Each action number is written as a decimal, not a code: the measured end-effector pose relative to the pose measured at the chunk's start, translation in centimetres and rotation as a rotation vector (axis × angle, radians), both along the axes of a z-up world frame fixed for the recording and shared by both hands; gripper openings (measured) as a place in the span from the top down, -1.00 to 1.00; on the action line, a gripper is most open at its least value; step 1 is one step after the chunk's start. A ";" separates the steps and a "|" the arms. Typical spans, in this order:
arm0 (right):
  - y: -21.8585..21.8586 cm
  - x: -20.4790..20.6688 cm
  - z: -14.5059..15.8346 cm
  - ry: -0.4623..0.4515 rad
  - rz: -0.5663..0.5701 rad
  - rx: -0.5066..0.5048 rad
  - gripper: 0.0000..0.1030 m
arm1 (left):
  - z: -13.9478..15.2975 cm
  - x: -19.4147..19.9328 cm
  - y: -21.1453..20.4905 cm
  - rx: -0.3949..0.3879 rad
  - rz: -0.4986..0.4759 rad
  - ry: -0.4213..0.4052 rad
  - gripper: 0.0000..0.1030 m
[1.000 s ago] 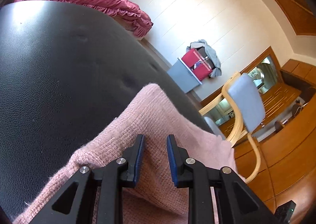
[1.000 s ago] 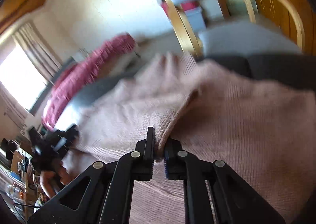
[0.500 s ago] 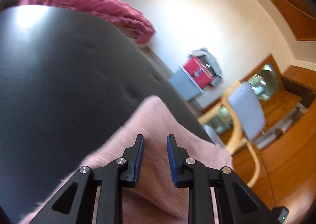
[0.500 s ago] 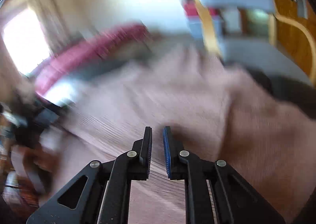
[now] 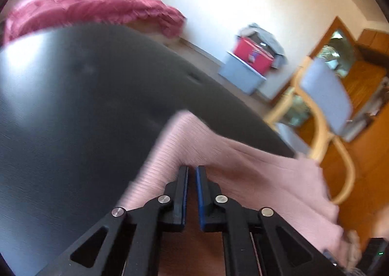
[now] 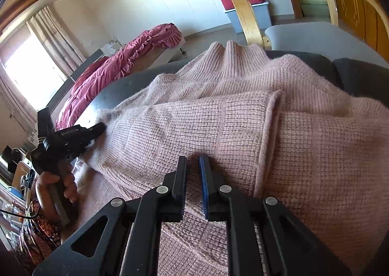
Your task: Fold clothes
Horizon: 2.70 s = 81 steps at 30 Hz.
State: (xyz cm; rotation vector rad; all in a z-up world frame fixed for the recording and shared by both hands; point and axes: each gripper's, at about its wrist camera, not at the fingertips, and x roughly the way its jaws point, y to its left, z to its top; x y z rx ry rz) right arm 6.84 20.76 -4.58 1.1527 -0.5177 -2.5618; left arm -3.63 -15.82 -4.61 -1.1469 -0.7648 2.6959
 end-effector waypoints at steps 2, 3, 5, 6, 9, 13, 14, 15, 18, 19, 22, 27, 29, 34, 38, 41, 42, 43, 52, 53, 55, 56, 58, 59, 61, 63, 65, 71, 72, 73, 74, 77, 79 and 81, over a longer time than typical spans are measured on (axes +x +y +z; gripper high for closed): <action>0.1 0.0 0.1 -0.001 -0.001 0.004 0.82 | 0.3 0.5 -0.6 -0.031 0.033 0.014 0.93; 0.1 0.0 0.1 -0.001 -0.001 0.006 0.82 | 0.5 0.7 -0.9 -0.046 0.049 0.021 0.93; 0.2 -0.1 0.2 -0.001 -0.001 0.010 0.82 | 1.3 1.5 -1.2 -0.066 0.085 0.076 0.89; 0.3 0.0 0.3 -0.001 -0.001 0.012 0.82 | 1.8 2.0 -1.3 -0.037 0.076 0.147 0.79; 0.2 0.0 0.4 -0.001 -0.002 0.027 0.82 | 1.5 1.3 -1.0 -0.002 0.047 0.156 0.59; 0.0 0.0 0.5 0.000 -0.005 0.053 0.82 | 0.0 -0.5 -0.3 0.016 0.007 0.065 0.64; 0.0 0.0 0.6 -0.002 -0.007 0.062 0.82 | -0.4 -1.0 -0.1 0.021 -0.003 0.042 0.66; -0.3 -0.1 0.7 -0.008 -0.016 0.071 0.81 | -0.7 -1.4 0.0 0.025 -0.010 0.025 0.65; -2.0 -0.3 2.3 -0.009 -0.032 0.079 0.72 | -0.9 -1.6 0.4 0.019 -0.010 0.025 0.65; -3.2 -0.6 3.1 0.009 -0.009 0.073 0.72 | -0.9 -1.5 0.4 0.013 -0.010 0.027 0.65; -7.8 -2.2 5.2 0.071 0.066 0.104 0.72 | -0.9 -1.8 0.4 0.011 -0.011 0.030 0.64; -15.6 -7.4 3.2 0.030 0.162 0.119 0.71 | -1.1 -0.9 -0.7 -0.036 -0.019 0.033 0.64; -16.9 -8.9 1.7 -0.012 0.175 0.098 0.71 | -1.0 -1.1 -0.5 -0.041 -0.020 0.034 0.64; -15.4 -8.9 0.5 -0.031 0.157 0.151 0.79 | -1.1 -1.7 -0.1 -0.041 -0.020 0.030 0.65; -11.2 -6.7 1.4 -0.016 0.068 0.167 0.79 | -1.1 -1.7 -0.2 -0.029 -0.020 0.030 0.65; -8.6 -4.8 1.8 0.002 -0.003 0.208 0.74 | -1.0 -1.7 -0.2 -0.028 -0.020 0.029 0.65; -7.7 -4.1 1.8 0.005 -0.021 0.212 0.74 | -0.9 -1.7 -0.2 -0.029 -0.019 0.029 0.65; -6.6 -3.4 1.7 0.006 -0.039 0.200 0.74 | -0.9 -1.7 -0.2 -0.030 -0.019 0.029 0.65; 2.7 1.5 1.3 -0.009 -0.228 0.021 0.78 | -0.9 -1.9 -0.2 -0.025 -0.016 0.027 0.65; 3.3 1.7 1.4 -0.012 -0.255 0.027 0.79 | -0.9 -1.9 -0.2 -0.024 -0.016 0.027 0.65; 3.2 2.0 2.2 -0.017 -0.301 0.071 0.71 | -0.9 -1.9 -0.2 -0.022 -0.016 0.028 0.65; 2.6 1.9 2.8 -0.007 -0.300 0.089 0.71 | -0.9 -1.9 -0.2 -0.022 -0.016 0.028 0.65; 0.3 1.2 4.1 0.040 -0.249 0.102 0.70 | -0.9 -1.9 -0.2 -0.020 -0.015 0.028 0.65; -1.3 0.4 4.4 0.058 -0.205 0.108 0.70 | -0.9 -1.9 -0.1 -0.019 -0.015 0.028 0.65; -5.0 -1.8 4.7 0.071 -0.116 0.134 0.69 | -1.0 -1.9 -0.1 -0.018 -0.015 0.029 0.65; -8.3 -4.3 3.9 0.049 -0.041 0.139 0.69 | -1.0 -1.9 -0.2 -0.014 -0.016 0.029 0.65; -10.5 -6.3 2.8 0.013 -0.004 0.150 0.69 | -1.1 -1.9 -0.2 -0.008 -0.017 0.030 0.65; -7.3 -6.6 1.2 -0.006 -0.073 0.142 0.70 | -1.2 -1.8 -0.4 -0.001 -0.018 0.031 0.65; -5.9 -6.1 1.2 -0.012 -0.116 0.146 0.70 | -1.2 -1.8 -0.4 -0.001 -0.018 0.031 0.65; -4.5 -5.5 1.1 -0.017 -0.154 0.149 0.70 | -1.2 -1.8 -0.5 0.000 -0.018 0.031 0.65; -3.2 -4.9 1.0 -0.022 -0.191 0.151 0.70 | -1.2 -1.8 -0.5 0.001 -0.018 0.031 0.65; 1.5 -2.2 1.0 -0.022 -0.301 0.101 0.70 | -1.2 -1.7 -0.5 -0.003 -0.018 0.030 0.65; 3.1 -0.5 1.3 -0.017 -0.356 0.097 0.69 | -1.2 -1.7 -0.4 -0.008 -0.018 0.030 0.65; 2.9 1.0 2.2 0.000 -0.376 0.131 0.49 | -1.2 -1.7 -0.5 -0.005 -0.017 0.030 0.65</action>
